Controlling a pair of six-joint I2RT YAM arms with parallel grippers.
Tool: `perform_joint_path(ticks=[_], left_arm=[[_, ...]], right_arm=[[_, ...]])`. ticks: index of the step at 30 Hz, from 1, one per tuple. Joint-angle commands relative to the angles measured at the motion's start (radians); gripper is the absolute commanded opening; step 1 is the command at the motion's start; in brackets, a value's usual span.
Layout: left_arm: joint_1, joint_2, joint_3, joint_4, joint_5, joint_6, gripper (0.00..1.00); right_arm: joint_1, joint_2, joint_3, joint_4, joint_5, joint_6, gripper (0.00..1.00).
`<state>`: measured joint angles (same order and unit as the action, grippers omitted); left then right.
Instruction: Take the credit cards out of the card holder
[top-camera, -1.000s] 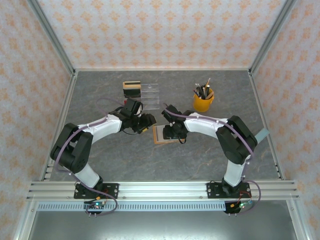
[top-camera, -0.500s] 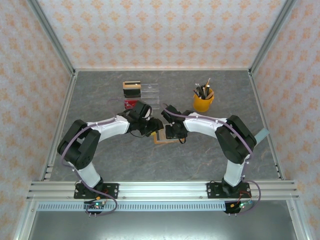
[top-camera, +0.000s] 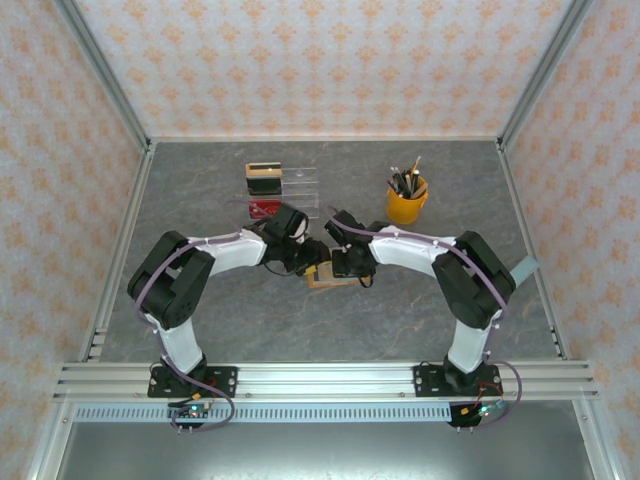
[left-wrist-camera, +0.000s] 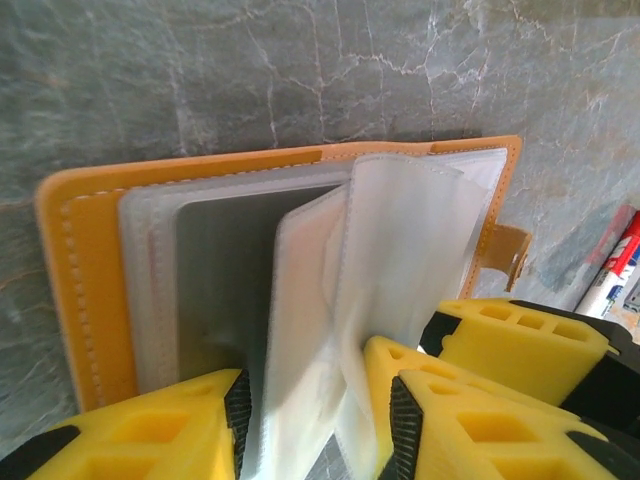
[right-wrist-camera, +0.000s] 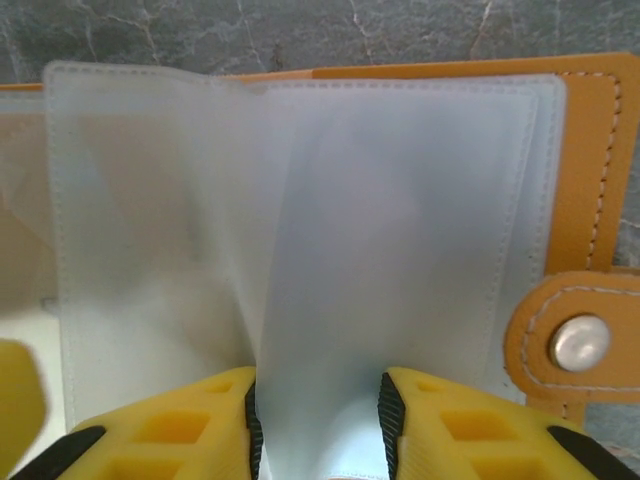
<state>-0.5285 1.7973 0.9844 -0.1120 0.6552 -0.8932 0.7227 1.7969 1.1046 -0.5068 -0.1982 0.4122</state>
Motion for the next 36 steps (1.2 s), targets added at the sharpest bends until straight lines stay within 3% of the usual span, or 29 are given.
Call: perform_joint_path(ticks=[1,7,15,23,29,36], left_arm=[[-0.008,0.017,0.039,0.067,0.054,-0.017,0.41],[-0.01,0.02,0.059,0.087,0.073,-0.018,0.36],[-0.026,0.036,0.067,0.139,0.113,-0.039,0.35],[-0.071,0.044,0.131,0.152,0.136,-0.039,0.37],[-0.097,0.099,0.202,0.151,0.126,-0.05,0.45],[-0.07,0.037,0.147,0.112,0.009,-0.049,0.45]], right_arm=[[-0.021,-0.043,-0.058,0.029,-0.013,0.029,0.36],[-0.056,-0.208,-0.148,0.124,-0.029,0.039,0.36],[-0.077,-0.302,-0.199,0.137,0.0,0.06,0.36],[-0.089,-0.435,-0.252,0.104,0.162,0.113,0.36],[-0.098,-0.522,-0.291,0.095,0.249,0.153,0.36],[-0.1,-0.501,-0.276,0.117,0.14,0.106,0.35]])
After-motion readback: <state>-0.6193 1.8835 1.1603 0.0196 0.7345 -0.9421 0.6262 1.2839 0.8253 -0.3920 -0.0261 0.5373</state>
